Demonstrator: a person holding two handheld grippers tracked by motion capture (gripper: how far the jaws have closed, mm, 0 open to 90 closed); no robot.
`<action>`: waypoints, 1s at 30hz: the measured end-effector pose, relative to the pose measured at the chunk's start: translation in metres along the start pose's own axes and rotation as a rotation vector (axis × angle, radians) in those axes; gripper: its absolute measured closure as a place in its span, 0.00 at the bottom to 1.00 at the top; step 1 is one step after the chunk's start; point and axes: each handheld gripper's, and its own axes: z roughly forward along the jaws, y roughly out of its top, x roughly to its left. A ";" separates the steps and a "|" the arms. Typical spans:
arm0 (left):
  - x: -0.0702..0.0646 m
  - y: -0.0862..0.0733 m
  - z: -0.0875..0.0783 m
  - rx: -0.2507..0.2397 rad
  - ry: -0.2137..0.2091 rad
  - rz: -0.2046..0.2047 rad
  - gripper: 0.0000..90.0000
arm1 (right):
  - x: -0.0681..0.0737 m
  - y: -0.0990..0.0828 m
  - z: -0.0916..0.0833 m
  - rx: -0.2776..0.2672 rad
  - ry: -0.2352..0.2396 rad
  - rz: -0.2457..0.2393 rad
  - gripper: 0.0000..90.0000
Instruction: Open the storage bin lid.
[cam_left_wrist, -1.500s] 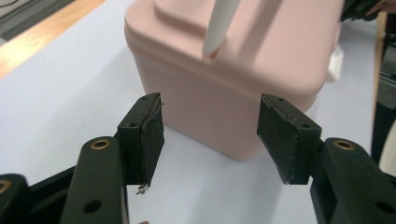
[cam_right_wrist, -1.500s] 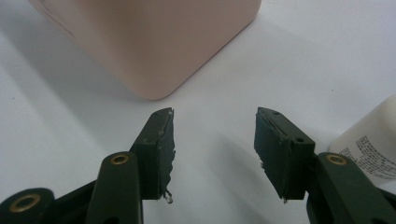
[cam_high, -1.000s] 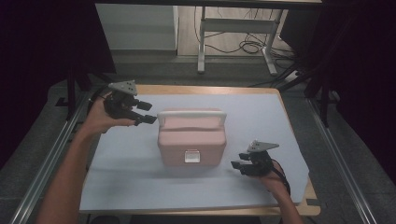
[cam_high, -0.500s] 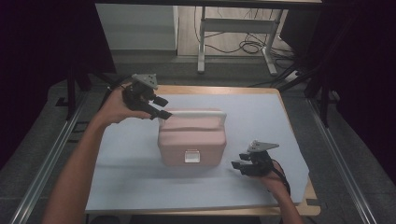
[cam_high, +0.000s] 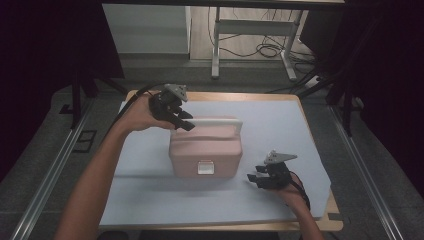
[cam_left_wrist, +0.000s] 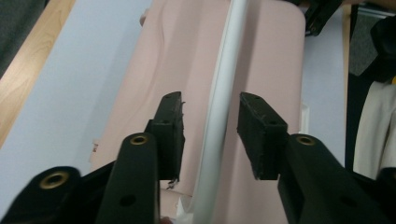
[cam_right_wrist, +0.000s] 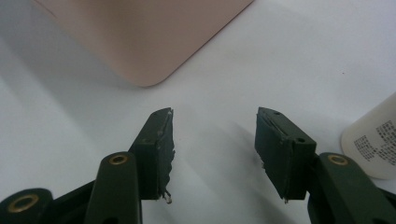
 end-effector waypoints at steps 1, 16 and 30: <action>0.000 0.000 0.001 0.002 -0.001 0.001 0.72 | 0.000 0.000 0.000 -0.001 -0.001 0.000 0.52; 0.001 -0.001 0.006 0.057 -0.012 0.030 0.86 | 0.001 0.000 0.002 0.006 -0.003 0.000 0.52; 0.000 0.004 0.009 0.130 -0.018 0.050 0.87 | 0.000 0.000 0.002 0.005 -0.003 0.001 0.52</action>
